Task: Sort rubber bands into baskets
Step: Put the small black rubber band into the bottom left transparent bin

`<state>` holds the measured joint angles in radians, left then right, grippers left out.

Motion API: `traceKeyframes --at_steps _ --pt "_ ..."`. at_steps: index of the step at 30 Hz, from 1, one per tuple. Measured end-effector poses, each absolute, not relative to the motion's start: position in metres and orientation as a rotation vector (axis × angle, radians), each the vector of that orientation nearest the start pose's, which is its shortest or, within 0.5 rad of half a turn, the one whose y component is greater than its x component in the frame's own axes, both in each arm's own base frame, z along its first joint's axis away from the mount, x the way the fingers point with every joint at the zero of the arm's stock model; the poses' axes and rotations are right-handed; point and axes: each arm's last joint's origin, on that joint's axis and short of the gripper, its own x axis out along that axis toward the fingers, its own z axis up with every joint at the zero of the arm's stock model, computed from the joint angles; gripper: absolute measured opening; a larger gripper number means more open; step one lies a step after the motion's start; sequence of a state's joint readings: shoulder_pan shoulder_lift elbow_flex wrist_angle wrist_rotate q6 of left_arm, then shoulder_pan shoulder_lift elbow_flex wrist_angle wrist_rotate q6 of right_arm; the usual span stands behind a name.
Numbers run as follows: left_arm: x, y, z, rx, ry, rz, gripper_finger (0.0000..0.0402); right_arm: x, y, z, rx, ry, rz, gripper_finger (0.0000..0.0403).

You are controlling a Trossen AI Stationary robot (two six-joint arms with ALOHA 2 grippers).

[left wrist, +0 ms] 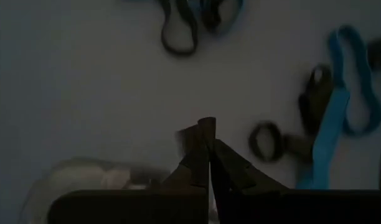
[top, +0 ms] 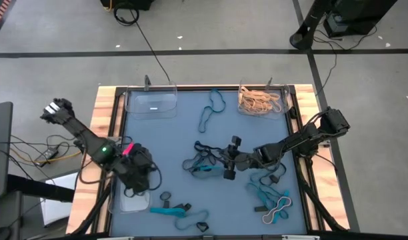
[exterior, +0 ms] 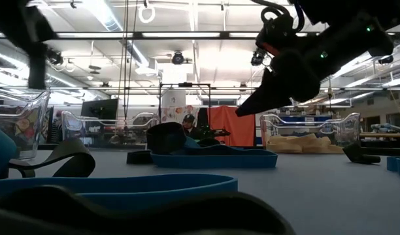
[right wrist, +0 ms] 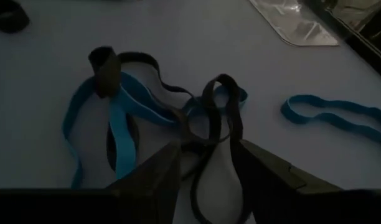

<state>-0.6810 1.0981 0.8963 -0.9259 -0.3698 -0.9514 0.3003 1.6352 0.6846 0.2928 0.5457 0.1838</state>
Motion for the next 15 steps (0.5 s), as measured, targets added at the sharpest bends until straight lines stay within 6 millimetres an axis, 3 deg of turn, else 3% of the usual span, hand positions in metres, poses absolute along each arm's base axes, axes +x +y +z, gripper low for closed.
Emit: traceKeyframes --at_steps 15 --pt "0.121 -0.117 0.254 -0.348 1.239 0.332 0.0007 0.299 0.075 0.153 0.038 0.499 -0.216 0.0165"
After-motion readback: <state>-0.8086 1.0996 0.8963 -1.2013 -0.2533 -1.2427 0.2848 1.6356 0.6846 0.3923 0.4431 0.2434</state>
